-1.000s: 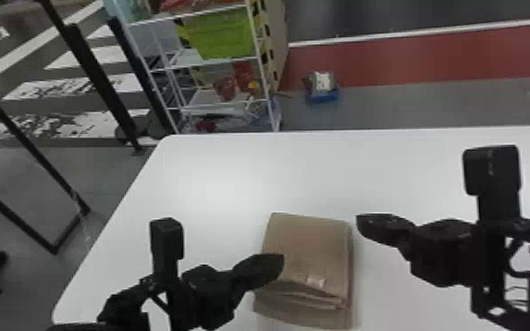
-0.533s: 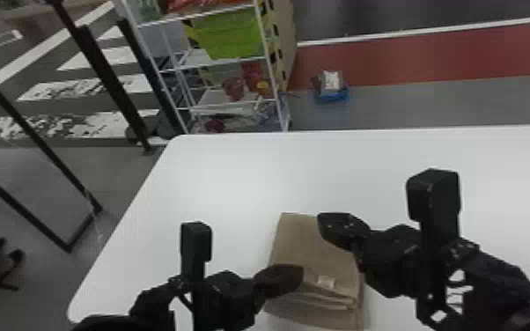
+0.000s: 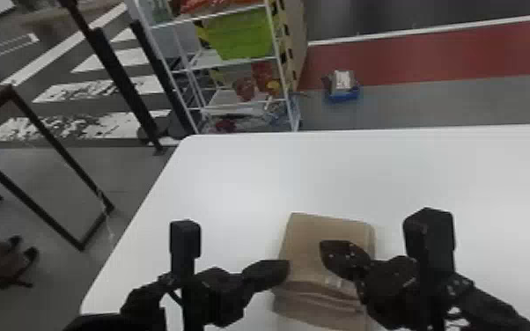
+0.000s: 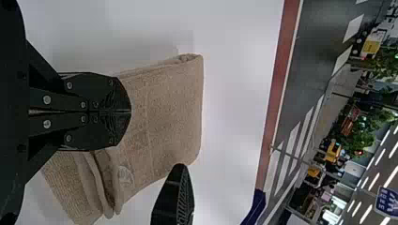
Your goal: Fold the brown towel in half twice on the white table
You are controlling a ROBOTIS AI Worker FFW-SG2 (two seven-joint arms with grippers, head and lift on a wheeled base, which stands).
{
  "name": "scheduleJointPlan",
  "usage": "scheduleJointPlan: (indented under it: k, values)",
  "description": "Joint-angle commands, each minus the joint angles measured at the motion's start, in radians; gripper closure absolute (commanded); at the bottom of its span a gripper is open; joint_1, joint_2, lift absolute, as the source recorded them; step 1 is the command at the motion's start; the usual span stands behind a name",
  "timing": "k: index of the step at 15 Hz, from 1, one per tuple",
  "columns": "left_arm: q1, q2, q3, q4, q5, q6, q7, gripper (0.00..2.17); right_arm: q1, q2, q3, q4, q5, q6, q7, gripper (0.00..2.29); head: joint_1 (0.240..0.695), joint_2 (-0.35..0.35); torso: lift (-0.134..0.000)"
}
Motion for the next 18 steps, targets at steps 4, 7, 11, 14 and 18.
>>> scheduleJointPlan:
  k: [4, 7, 11, 14, 18]
  values:
    - [-0.023, -0.004, 0.016, 0.052, -0.008, -0.005, -0.008, 2.07, -0.013, 0.001, 0.035, 0.05, 0.019, -0.005, -0.001, 1.99, 0.695, 0.35, -0.124]
    - [-0.023, -0.004, 0.022, 0.055, -0.007, -0.005, -0.016, 2.07, -0.026, 0.001, 0.059, 0.092, 0.028, 0.014, 0.002, 1.99, 0.695, 0.35, -0.124]
    - [-0.024, -0.004, 0.022, 0.055, -0.007, -0.005, -0.014, 2.07, 0.005, -0.017, 0.058, 0.121, 0.028, -0.008, 0.008, 1.99, 0.695, 0.35, -0.124]
    - [-0.026, -0.004, 0.021, 0.056, -0.007, -0.005, -0.011, 2.07, 0.014, -0.024, 0.053, 0.155, 0.031, -0.005, 0.028, 1.99, 0.695, 0.35, -0.124]
    - [-0.024, -0.004, 0.022, 0.07, -0.007, -0.005, -0.011, 2.07, 0.014, -0.024, 0.038, 0.182, 0.038, -0.035, 0.033, 1.99, 0.695, 0.35, -0.124]
